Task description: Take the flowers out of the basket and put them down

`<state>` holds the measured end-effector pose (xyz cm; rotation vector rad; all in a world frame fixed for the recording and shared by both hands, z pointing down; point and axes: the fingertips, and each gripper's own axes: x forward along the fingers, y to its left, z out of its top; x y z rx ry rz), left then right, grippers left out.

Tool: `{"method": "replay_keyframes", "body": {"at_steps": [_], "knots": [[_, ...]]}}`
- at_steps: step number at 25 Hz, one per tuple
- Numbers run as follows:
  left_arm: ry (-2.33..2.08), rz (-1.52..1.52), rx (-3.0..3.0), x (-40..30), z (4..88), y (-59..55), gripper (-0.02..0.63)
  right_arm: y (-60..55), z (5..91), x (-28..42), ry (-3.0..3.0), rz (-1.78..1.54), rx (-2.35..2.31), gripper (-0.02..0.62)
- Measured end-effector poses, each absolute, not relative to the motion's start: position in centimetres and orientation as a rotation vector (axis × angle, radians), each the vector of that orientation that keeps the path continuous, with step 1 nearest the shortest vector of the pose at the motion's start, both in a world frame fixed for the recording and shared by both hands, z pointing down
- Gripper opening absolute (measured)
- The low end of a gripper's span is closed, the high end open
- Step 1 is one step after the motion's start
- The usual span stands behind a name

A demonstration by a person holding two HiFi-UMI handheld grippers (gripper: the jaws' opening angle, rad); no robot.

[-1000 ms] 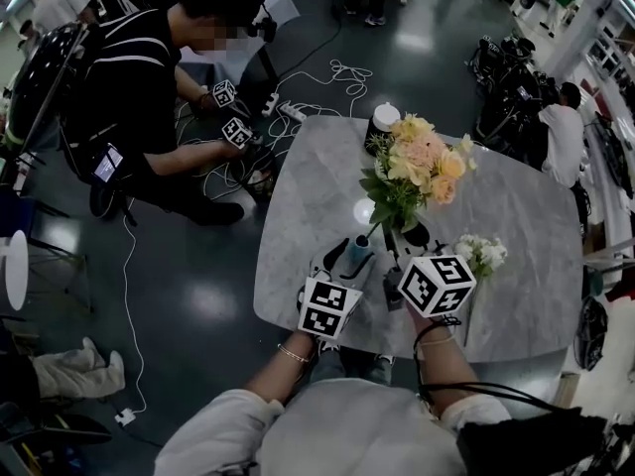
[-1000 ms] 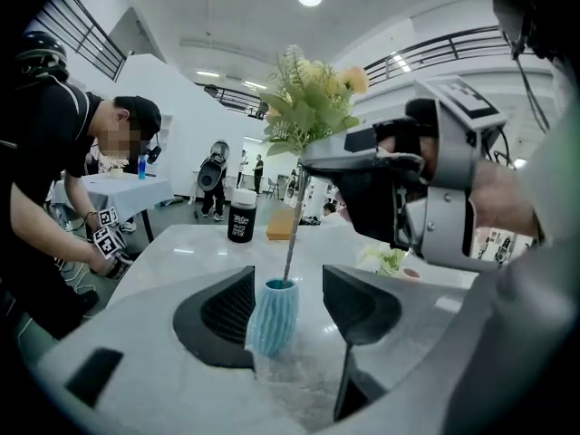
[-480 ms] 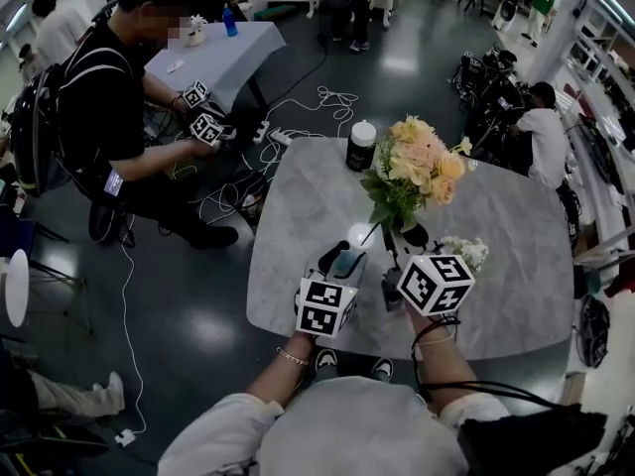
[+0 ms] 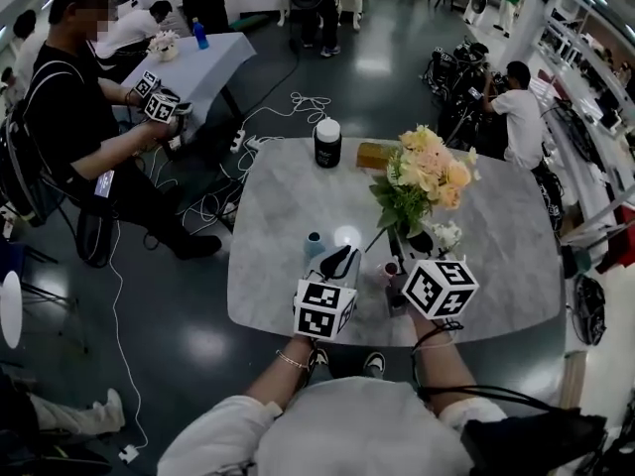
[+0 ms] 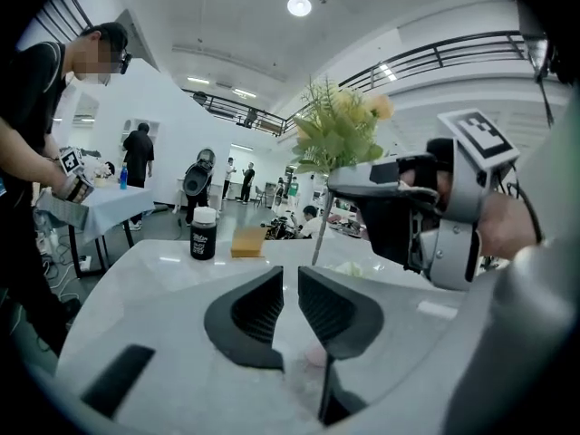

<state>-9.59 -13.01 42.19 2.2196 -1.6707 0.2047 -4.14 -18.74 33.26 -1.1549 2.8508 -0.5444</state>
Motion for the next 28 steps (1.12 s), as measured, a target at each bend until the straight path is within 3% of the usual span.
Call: {"method": "replay_keyframes", "body": {"at_steps": [6, 28], "knots": [[-1.626, 0.209, 2.267, -8.3, 42.1, -14.0, 0.017, -19.2, 34.0, -1.5, 2.800, -0.547, -1.252, 0.044], [-1.327, 0.337, 2.498, 8.3, 41.6, -15.1, 0.011, -18.7, 35.0, 16.6, 2.563, -0.577, -1.598, 0.044]]}}
